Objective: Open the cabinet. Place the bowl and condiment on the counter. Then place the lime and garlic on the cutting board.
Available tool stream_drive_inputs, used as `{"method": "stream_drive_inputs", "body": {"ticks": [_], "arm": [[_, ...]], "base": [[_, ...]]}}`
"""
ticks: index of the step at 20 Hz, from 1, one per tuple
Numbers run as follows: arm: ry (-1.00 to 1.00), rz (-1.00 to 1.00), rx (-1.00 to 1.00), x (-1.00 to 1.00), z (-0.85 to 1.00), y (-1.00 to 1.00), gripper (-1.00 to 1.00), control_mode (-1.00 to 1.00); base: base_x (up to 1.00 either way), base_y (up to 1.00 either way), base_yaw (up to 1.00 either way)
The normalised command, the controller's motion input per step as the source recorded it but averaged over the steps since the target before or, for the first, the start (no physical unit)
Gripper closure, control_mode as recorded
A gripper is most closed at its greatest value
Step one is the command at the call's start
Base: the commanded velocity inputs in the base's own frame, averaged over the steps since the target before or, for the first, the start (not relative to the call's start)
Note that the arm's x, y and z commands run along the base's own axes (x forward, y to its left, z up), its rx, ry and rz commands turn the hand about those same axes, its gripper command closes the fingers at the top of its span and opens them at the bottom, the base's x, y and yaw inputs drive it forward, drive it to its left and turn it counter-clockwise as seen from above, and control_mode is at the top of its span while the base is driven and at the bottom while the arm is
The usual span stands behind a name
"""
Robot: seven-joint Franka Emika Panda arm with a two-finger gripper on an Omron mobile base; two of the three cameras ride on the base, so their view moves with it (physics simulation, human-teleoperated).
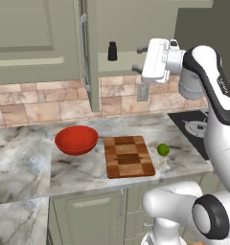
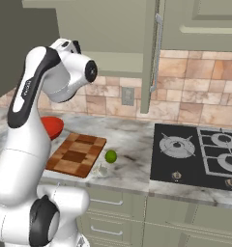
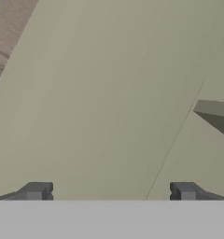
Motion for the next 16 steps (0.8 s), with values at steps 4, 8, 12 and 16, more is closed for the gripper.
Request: {"method": "stream_drive_inputs", "body": {"ticks": [4,8,12,16], "arm": [[0.04,0.00,0.01,0.26,-0.01,-0.06,-1.00,-1.00],[0.03,0.00,0.01,0.25,-0.01,-0.06,-1.00,-1.00],[0.05,0.00,0.01,0.22,-0.02,-0.07,-1.00,-1.00],[0.04,0.00,0.01,0.24,0.00,-0.05,-1.00,-1.00]], "base": [[0.00,0.00,0.00],[0.00,0.00,0.00],[0.00,0.00,0.00],[0.00,0.00,0.00]]}}
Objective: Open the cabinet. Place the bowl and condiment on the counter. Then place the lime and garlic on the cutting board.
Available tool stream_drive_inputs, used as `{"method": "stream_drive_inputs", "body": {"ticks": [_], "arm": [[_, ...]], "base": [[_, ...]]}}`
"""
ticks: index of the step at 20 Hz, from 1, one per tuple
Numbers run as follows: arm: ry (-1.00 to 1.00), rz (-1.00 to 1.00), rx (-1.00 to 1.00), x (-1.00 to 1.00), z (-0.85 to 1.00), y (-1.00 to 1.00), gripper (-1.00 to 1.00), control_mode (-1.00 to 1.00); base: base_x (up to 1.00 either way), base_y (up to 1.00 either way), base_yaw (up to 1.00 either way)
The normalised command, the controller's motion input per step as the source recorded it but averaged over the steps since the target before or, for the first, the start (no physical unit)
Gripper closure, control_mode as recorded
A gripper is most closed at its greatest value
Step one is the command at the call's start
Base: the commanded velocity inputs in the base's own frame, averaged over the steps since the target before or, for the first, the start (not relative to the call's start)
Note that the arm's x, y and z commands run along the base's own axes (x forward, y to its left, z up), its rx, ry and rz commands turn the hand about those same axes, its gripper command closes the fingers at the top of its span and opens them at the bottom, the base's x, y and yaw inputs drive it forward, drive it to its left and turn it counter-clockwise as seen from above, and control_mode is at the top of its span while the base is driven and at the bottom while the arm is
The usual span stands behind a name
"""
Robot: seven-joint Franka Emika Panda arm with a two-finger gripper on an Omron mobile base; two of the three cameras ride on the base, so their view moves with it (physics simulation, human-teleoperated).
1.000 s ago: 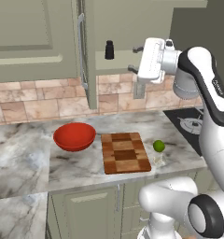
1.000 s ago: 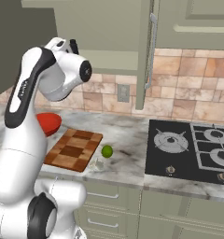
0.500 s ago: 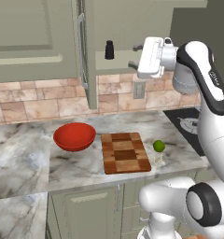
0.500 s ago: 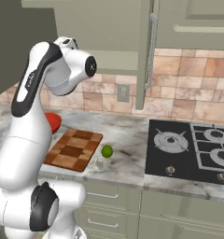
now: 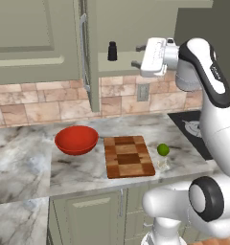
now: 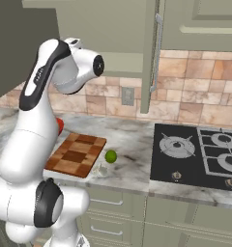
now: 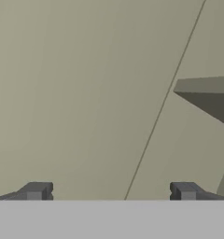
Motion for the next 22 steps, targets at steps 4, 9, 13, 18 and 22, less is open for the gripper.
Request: {"method": "stream_drive_inputs", "body": {"ticks": [4,9,13,18,22], "arm": [[0.03,0.00,0.01,0.17,0.00,0.00,-1.00,-1.00],[0.03,0.00,0.01,0.13,-0.02,-0.04,-1.00,-1.00],[0.05,0.00,0.02,0.15,-0.04,-0.05,-1.00,-1.00],[0.05,0.00,0.04,0.19,0.00,-0.03,-1.00,-1.00],[0.06,0.00,0.04,0.19,0.00,-0.05,-1.00,-1.00]], "base": [[0.00,0.00,0.00],[0.00,0.00,0.00],[0.00,0.00,0.00],[0.00,0.00,0.00],[0.00,0.00,0.00]]}}
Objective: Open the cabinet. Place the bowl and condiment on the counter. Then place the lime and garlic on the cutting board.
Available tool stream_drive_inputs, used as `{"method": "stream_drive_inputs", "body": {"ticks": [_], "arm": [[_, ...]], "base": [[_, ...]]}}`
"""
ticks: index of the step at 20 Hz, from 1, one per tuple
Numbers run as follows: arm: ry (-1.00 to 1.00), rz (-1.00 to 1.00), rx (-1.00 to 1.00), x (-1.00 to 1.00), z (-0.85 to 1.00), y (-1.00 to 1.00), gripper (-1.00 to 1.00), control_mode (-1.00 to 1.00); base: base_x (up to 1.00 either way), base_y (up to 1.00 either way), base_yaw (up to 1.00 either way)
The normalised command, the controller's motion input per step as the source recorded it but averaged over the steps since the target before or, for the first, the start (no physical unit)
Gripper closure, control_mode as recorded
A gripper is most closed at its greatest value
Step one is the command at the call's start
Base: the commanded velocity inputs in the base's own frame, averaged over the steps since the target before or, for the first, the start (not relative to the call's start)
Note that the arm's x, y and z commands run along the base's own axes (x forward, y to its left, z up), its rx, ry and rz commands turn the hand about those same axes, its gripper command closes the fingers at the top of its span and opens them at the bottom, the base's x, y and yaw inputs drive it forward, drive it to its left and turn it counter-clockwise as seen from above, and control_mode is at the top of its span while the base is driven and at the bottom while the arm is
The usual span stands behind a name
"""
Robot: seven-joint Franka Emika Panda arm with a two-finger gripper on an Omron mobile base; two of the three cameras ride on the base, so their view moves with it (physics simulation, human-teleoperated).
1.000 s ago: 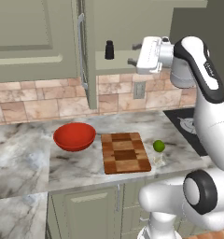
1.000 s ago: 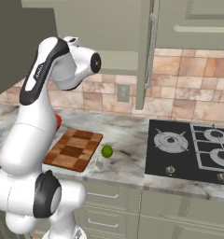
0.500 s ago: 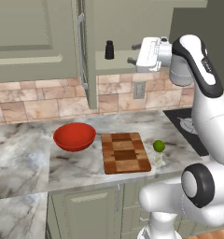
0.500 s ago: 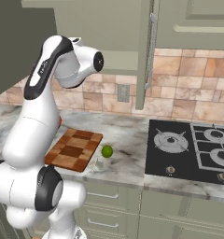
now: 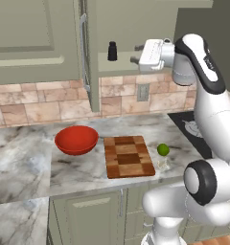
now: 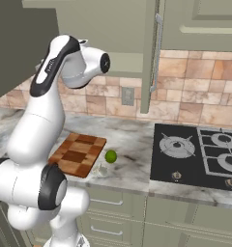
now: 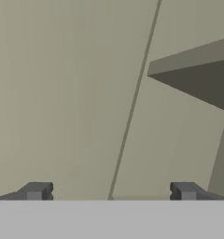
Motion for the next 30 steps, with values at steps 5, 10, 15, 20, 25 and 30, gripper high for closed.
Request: {"method": "stream_drive_inputs", "body": {"ticks": [5,10,15,20,25,30], "arm": [[0.04,0.00,0.02,0.20,0.00,-0.01,-1.00,-1.00],[0.00,0.00,0.00,0.21,0.00,0.00,-1.00,-1.00],[0.01,0.00,0.00,0.18,-0.01,0.00,-1.00,-1.00],[0.02,0.00,0.00,0.19,-0.04,0.00,-1.00,-1.00],[0.03,0.00,0.00,0.21,-0.03,0.00,-1.00,-1.00],[0.03,0.00,0.00,0.21,0.00,0.00,-1.00,-1.00]], "base": [[0.00,0.00,0.00],[0.00,0.00,0.00],[0.00,0.00,0.00],[0.00,0.00,0.00],[0.00,0.00,0.00],[0.00,0.00,0.00]]}}
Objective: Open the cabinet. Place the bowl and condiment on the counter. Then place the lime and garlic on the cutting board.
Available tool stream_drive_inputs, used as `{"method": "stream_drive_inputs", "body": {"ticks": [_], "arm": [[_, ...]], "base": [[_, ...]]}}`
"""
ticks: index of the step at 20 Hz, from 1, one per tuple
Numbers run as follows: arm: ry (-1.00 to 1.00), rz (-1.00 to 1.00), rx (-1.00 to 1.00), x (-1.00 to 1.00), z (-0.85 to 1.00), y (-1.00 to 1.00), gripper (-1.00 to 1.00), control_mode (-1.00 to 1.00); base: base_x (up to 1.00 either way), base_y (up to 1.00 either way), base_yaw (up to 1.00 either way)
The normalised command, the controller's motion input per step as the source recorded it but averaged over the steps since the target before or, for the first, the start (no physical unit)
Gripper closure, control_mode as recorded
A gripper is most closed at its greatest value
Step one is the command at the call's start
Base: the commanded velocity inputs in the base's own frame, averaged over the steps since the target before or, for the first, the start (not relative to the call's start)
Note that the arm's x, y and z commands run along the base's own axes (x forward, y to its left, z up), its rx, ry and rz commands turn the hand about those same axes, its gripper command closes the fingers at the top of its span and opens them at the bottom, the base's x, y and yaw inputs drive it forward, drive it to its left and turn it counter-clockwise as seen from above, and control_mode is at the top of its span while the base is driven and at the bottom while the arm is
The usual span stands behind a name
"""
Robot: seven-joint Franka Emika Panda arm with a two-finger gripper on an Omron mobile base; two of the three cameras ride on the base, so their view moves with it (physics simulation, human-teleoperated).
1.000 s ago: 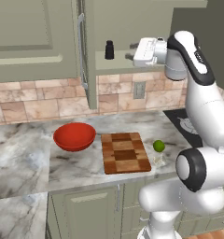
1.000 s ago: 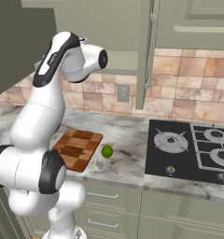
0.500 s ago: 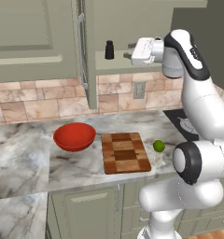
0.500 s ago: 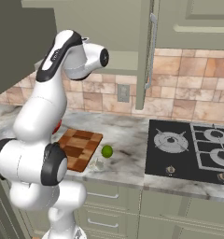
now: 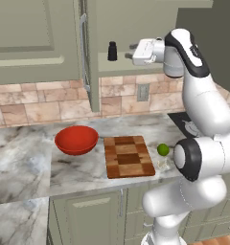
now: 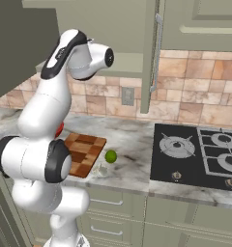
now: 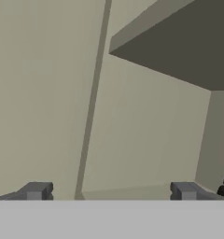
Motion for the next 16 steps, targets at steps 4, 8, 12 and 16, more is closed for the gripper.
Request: {"method": "stream_drive_inputs", "body": {"ticks": [4,8,12,16], "arm": [[0.04,0.00,0.00,0.20,0.00,0.00,-1.00,-1.00],[0.03,0.00,0.00,0.18,-0.02,0.00,-1.00,-1.00],[0.03,0.00,0.00,0.15,-0.03,0.00,-1.00,-1.00],[0.01,0.00,0.00,0.12,-0.04,0.00,-1.00,-1.00]], "base": [[0.00,0.00,0.00],[0.00,0.00,0.00],[0.00,0.00,0.00],[0.00,0.00,0.00]]}}
